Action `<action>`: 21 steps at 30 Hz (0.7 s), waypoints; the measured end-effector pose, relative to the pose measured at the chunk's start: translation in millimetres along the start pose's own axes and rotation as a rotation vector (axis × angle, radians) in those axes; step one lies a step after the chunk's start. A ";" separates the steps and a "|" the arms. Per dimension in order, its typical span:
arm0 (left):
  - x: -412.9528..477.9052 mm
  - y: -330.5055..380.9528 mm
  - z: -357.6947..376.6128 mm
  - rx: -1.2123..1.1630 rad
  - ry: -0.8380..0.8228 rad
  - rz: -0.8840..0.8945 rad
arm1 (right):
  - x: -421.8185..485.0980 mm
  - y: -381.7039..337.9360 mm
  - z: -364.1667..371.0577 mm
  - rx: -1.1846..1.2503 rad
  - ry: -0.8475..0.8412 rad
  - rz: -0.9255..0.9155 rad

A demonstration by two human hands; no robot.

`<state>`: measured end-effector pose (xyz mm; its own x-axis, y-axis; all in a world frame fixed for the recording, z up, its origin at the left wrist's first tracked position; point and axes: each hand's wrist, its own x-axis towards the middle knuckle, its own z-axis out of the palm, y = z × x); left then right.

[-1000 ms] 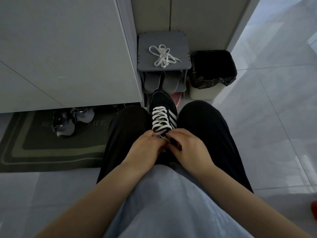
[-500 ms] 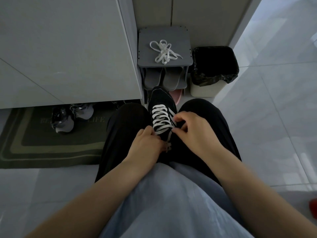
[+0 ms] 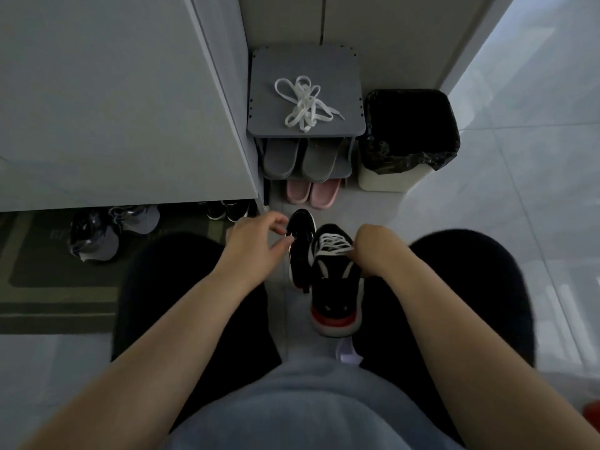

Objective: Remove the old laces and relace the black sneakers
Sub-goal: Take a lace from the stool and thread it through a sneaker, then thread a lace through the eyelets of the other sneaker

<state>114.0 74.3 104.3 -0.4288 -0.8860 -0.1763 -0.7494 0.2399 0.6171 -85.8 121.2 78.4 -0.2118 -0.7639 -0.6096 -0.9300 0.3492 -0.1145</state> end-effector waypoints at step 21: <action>102.2 -135.6 207.7 -0.252 -0.412 -0.712 | 214.1 68.3 154.3 0.428 -0.186 0.367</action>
<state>66.9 33.6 -156.7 -0.0841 -0.5655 -0.8205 -0.7960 -0.4572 0.3967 -148.3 65.2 -181.0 -0.4042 -0.4571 -0.7923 -0.5939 0.7899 -0.1527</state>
